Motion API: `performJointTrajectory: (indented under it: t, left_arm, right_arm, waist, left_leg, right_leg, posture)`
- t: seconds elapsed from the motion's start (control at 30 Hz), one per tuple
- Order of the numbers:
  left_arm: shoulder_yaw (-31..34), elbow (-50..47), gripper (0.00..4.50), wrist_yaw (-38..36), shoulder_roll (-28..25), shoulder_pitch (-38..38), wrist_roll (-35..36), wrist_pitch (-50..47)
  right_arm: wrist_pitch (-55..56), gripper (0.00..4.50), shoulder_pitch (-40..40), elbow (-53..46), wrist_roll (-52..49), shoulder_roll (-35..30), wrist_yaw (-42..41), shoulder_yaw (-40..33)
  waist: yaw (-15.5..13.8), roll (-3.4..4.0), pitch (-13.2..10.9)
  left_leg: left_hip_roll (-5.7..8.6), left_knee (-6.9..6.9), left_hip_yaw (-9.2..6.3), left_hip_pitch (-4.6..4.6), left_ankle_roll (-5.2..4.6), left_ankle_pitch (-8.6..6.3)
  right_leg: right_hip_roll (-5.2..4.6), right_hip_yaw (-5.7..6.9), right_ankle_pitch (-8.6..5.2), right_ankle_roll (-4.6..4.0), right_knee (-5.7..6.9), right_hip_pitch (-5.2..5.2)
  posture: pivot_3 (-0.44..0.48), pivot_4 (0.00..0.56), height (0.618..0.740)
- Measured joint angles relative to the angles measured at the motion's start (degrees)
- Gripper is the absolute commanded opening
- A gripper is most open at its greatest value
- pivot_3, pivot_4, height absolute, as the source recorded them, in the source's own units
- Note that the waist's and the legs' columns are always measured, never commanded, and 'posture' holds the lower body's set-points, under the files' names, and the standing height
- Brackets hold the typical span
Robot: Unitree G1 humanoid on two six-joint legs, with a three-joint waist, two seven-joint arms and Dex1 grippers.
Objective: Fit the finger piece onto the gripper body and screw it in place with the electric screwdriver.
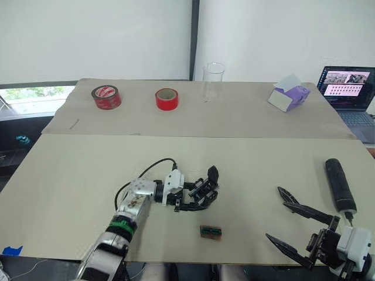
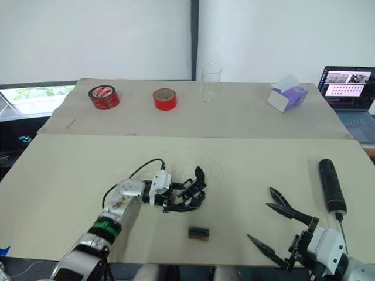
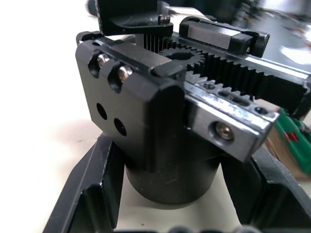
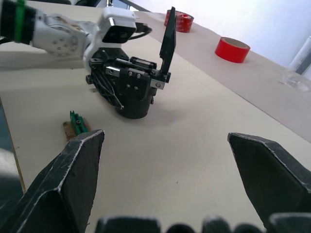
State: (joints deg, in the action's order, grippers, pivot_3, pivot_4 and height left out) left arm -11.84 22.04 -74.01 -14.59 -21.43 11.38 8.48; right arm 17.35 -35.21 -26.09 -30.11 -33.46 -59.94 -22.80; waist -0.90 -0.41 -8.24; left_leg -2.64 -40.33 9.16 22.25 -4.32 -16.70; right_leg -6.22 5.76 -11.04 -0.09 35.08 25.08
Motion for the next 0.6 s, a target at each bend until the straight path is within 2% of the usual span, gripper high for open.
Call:
performJointTrajectory:
  t: [0.17,0.3,0.6]
  left_arm:
    - [0.8,-14.9,2.32,12.1,-0.3,10.0,-0.9,-7.8]
    - [0.1,-21.8,2.32,20.4,0.7,13.8,-2.9,-13.2]
    - [-2.1,-26.8,2.32,27.3,1.1,16.1,-3.5,-17.3]
  right_arm:
    - [0.1,4.50,1.6,1.9,0.3,0.2,-1.3,1.2]
    - [0.1,4.50,3.3,3.1,0.3,0.0,-2.3,1.8]
    - [0.1,4.50,5.0,4.2,0.3,-0.6,-3.8,1.9]
  waist:
    - [0.1,0.00,0.0]
    - [-0.1,0.01,0.0]
    - [-0.4,0.01,0.0]
  left_leg:
    - [0.00,0.00,0.00,-0.02,0.01,0.00]
    - [0.02,0.00,0.01,-0.02,0.01,0.00]
    - [0.02,0.01,0.02,-0.02,0.03,-0.02]
  right_leg:
    - [-0.05,-0.02,-0.02,-0.01,0.01,0.01]
    - [-0.09,-0.02,-0.07,-0.09,0.01,0.01]
    - [-0.09,-0.01,-0.09,-0.13,0.01,0.01]
  posture:
    - [0.000,0.150,0.740]
    - [0.000,0.150,0.740]
    - [0.000,0.150,0.740]
